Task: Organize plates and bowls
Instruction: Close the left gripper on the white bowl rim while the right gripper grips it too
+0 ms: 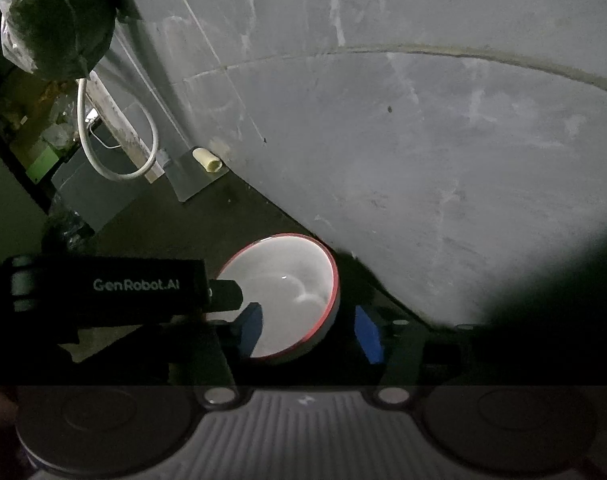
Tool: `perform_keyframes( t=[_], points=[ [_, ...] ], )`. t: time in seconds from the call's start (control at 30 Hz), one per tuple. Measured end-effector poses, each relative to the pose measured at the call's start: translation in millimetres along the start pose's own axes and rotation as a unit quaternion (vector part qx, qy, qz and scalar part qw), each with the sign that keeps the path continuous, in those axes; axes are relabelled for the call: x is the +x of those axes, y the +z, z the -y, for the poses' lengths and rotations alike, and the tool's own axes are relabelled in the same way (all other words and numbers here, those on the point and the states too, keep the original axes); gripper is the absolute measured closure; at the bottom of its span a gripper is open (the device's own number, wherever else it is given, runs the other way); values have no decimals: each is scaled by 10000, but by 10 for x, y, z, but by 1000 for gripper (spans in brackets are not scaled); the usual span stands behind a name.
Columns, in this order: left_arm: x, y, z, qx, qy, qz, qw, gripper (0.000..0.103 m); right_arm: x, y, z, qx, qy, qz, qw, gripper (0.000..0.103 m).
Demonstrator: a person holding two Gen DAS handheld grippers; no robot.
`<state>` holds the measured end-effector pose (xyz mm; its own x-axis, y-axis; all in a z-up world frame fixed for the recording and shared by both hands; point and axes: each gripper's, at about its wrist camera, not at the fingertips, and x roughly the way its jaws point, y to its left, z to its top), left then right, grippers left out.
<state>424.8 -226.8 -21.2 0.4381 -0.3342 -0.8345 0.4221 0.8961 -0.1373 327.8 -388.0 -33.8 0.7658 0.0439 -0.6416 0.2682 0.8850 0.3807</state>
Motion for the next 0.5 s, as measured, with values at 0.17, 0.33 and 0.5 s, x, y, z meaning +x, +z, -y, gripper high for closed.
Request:
perform_keyframes(
  t=[0.17, 0.33, 0.5],
  points=[
    [41, -8, 1, -47, -220, -108, 9997, 71, 51, -19, -9, -45, 14, -85, 10000, 61],
    [55, -22, 13, -86, -482, -169, 9987, 88, 40, -13, 9, -63, 28, -85, 9999, 69],
    [63, -39, 23, -89, -570, -183, 9982, 93, 32, -15, 36, -81, 77, -102, 9999, 70]
  ],
)
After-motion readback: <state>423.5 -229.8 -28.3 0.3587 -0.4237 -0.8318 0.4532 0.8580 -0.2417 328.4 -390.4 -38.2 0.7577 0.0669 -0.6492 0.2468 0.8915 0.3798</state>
